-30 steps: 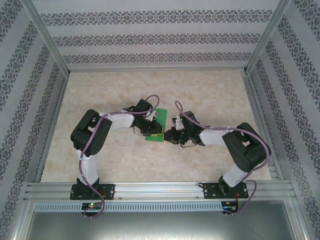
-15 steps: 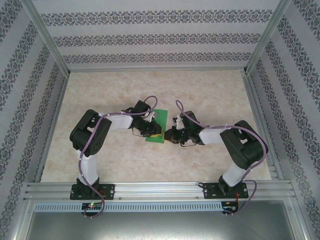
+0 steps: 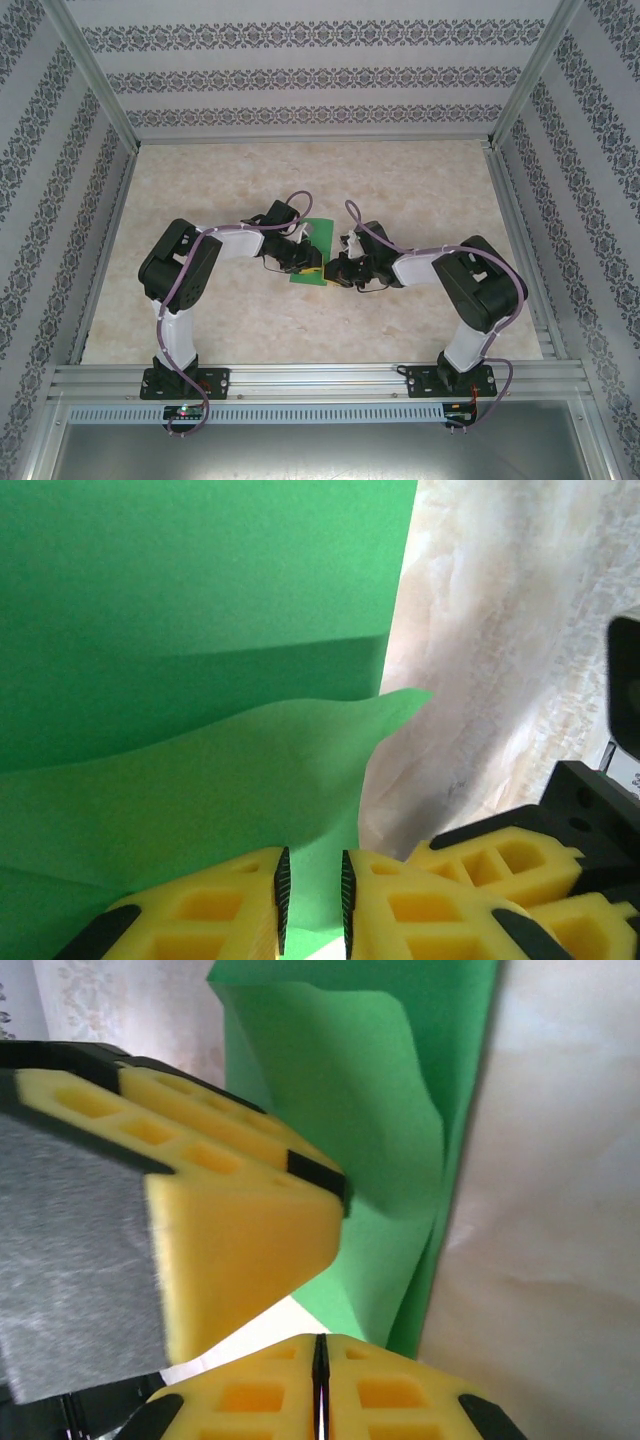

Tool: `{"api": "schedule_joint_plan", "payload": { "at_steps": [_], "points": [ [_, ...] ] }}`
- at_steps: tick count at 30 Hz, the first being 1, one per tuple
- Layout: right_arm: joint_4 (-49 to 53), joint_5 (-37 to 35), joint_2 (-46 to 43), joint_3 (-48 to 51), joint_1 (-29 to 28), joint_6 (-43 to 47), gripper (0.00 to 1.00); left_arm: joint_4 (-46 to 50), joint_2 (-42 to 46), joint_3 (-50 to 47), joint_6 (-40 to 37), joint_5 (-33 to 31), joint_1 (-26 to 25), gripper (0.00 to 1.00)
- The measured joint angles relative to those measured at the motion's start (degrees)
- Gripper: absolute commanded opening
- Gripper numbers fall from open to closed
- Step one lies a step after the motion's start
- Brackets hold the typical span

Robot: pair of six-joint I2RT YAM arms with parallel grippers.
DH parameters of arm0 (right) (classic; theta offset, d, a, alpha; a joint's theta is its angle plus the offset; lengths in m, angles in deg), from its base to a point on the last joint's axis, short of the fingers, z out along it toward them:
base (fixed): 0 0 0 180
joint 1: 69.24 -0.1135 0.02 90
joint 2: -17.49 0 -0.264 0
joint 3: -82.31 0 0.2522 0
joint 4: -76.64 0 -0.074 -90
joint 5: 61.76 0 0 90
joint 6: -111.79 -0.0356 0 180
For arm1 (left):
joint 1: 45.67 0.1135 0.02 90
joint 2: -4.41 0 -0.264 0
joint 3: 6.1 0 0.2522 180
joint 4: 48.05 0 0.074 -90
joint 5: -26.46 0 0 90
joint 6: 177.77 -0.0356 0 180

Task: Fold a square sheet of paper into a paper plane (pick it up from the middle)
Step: Fold the triangle a second time at the center of the table.

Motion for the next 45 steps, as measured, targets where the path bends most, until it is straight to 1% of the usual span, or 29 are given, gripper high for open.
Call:
{"api": "schedule_joint_plan", "payload": {
  "at_steps": [5,12,18,25,29,36,45],
  "points": [
    [1.88,-0.48,1.88,-1.14,-0.02,0.76,0.11,-0.02,0.04,0.00,0.22,0.17,0.02,0.25],
    [8.92,-3.32,1.88,-4.31,-1.33,4.79,0.11,0.04,0.50,0.20,0.61,0.59,1.14,0.24],
    [12.59,-5.40,1.88,-6.03,-2.21,6.82,0.10,1.14,0.48,3.10,0.15,0.55,2.27,0.24],
    [14.05,-6.38,1.79,-6.69,-2.54,7.87,0.11,3.30,-1.40,7.13,-2.47,-0.09,3.02,0.24],
    [15.04,-6.88,1.49,-6.82,-2.54,8.02,0.11,5.22,-3.15,7.23,-3.91,-0.59,3.65,0.24],
    [16.61,-7.69,0.87,-6.91,-2.54,8.24,0.10,7.19,-3.54,7.26,-6.64,-1.84,4.07,0.24],
    [18.23,-8.76,0.50,-7.30,-2.54,9.55,0.10,7.65,-3.85,7.21,-9.07,-0.72,5.14,0.24]
  ]
}}
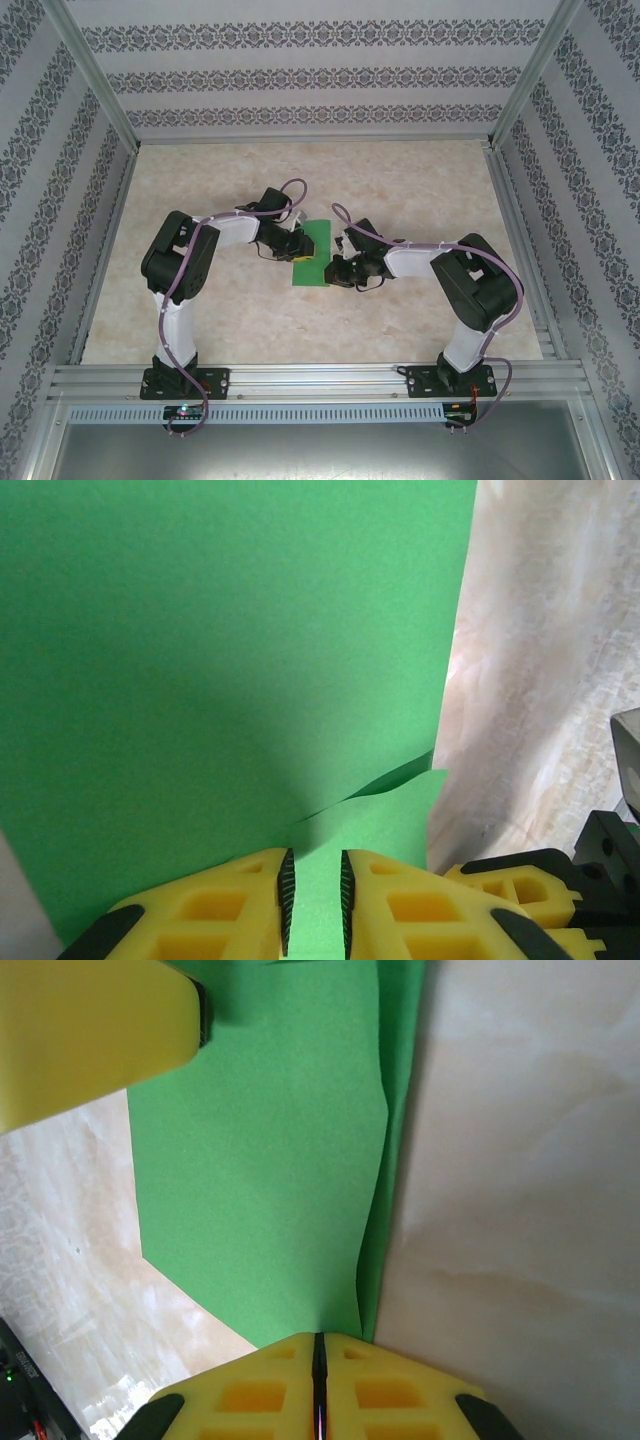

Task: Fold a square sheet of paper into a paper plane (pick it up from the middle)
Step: Fold the triangle a second time at the center of the table.

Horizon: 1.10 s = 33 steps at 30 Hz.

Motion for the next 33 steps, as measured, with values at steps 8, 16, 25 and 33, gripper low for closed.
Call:
{"api": "schedule_joint_plan", "payload": {
  "at_steps": [8,16,25,33],
  "points": [
    [1.38,-0.37,-0.57,0.02,0.00,0.04,0.10,-0.04,-0.07,-0.28,-0.92,0.81,0.92,0.24],
    [3.89,-0.17,-2.40,0.02,0.02,-0.33,0.12,-1.46,-0.02,-1.31,-1.38,2.12,1.31,0.24],
    [0.72,4.79,-5.81,-1.57,3.45,-3.87,0.12,-1.66,-0.02,-1.42,-1.60,2.78,1.60,0.24],
    [0.15,6.80,1.70,-9.29,3.04,-3.23,0.12,-1.62,-0.02,-1.42,-1.81,2.78,1.62,0.24]
  ]
}}
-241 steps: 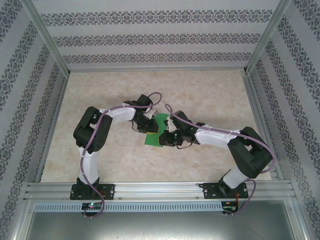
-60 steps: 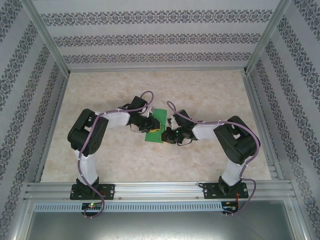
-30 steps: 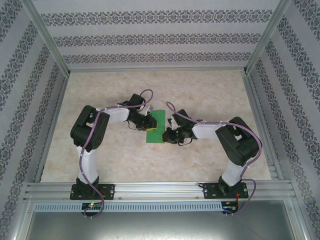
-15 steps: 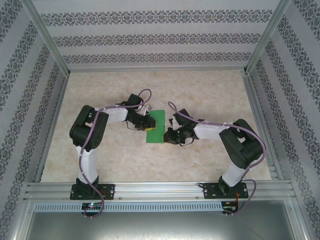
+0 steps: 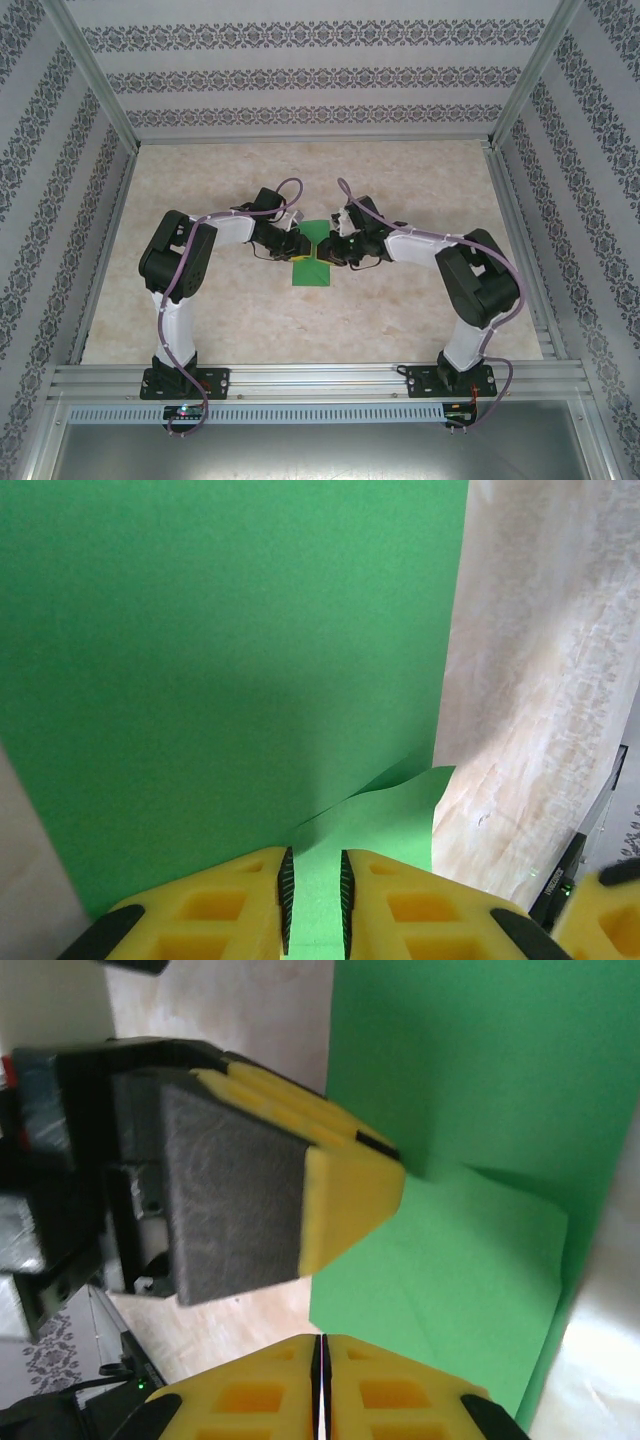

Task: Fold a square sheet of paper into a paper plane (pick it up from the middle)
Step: Fold the triangle a second time at the center of the table.

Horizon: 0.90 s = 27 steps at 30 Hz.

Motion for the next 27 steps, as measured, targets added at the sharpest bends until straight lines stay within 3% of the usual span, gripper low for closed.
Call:
{"api": "schedule_joint_plan", "payload": {
  "at_steps": [7,15,21,27],
  "points": [
    [2.08,-0.50,5.68,-2.10,0.35,2.64,0.12,0.02,0.00,0.00,-0.09,0.00,0.00,0.24],
    [8.00,-6.27,6.71,-4.15,1.66,7.65,0.12,0.04,0.00,0.00,-0.39,0.02,0.00,0.24],
    [11.74,-9.18,2.82,-4.02,1.51,9.22,0.11,0.09,0.00,0.04,-0.44,0.04,0.00,0.24],
    [8.17,-7.50,-0.63,-4.66,1.46,7.58,0.11,0.28,0.00,0.13,-0.44,0.07,0.00,0.24]
  ]
}}
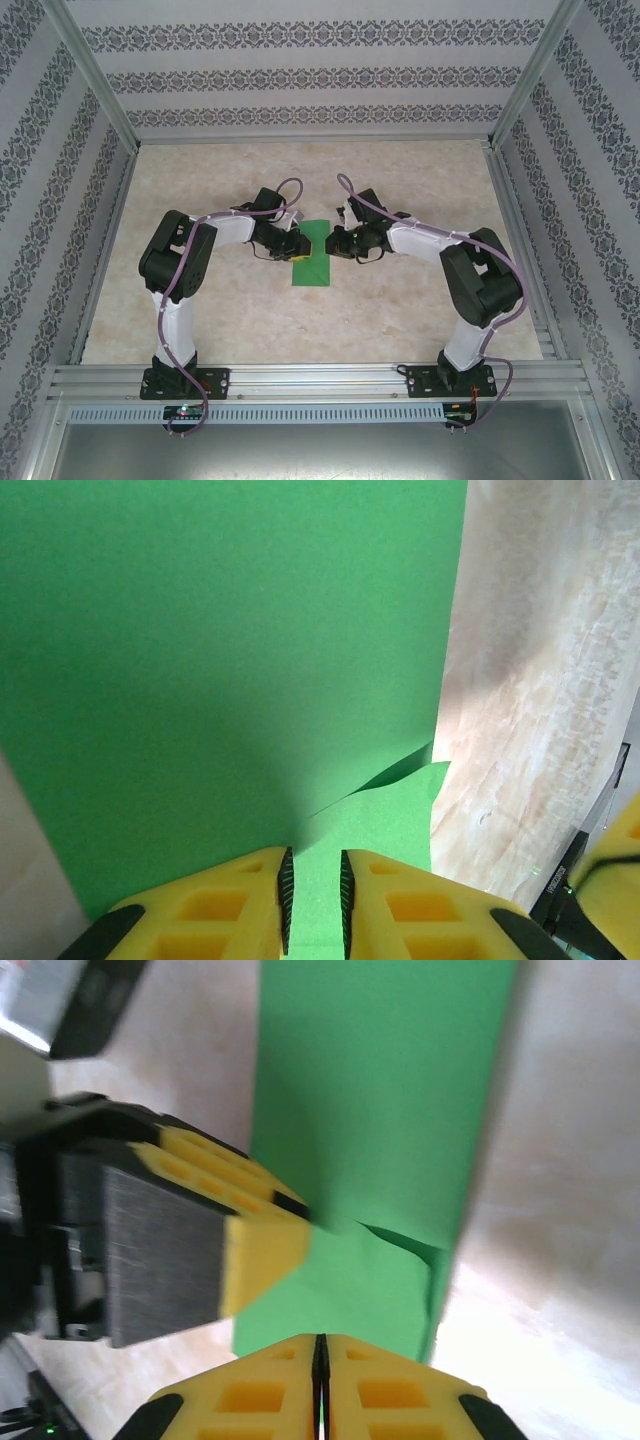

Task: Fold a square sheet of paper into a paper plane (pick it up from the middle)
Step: Fold the triangle a second time at the center of the table.

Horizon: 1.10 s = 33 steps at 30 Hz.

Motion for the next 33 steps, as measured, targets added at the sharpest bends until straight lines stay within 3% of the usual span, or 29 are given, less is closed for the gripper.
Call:
{"api": "schedule_joint_plan", "payload": {
  "at_steps": [14,25,33],
  "points": [
    [-0.83,0.24,9.92,-2.91,0.07,0.52,0.10,0.52,0.00,0.20,-0.02,-0.09,0.02,0.24],
    [0.46,-1.84,2.84,3.48,0.79,1.38,0.10,0.92,-0.02,0.31,-0.46,-0.13,0.02,0.24],
    [-3.89,2.73,-1.86,6.82,-2.40,-2.40,0.10,1.64,-0.07,0.63,-0.70,-0.33,0.02,0.24]
  ]
}}
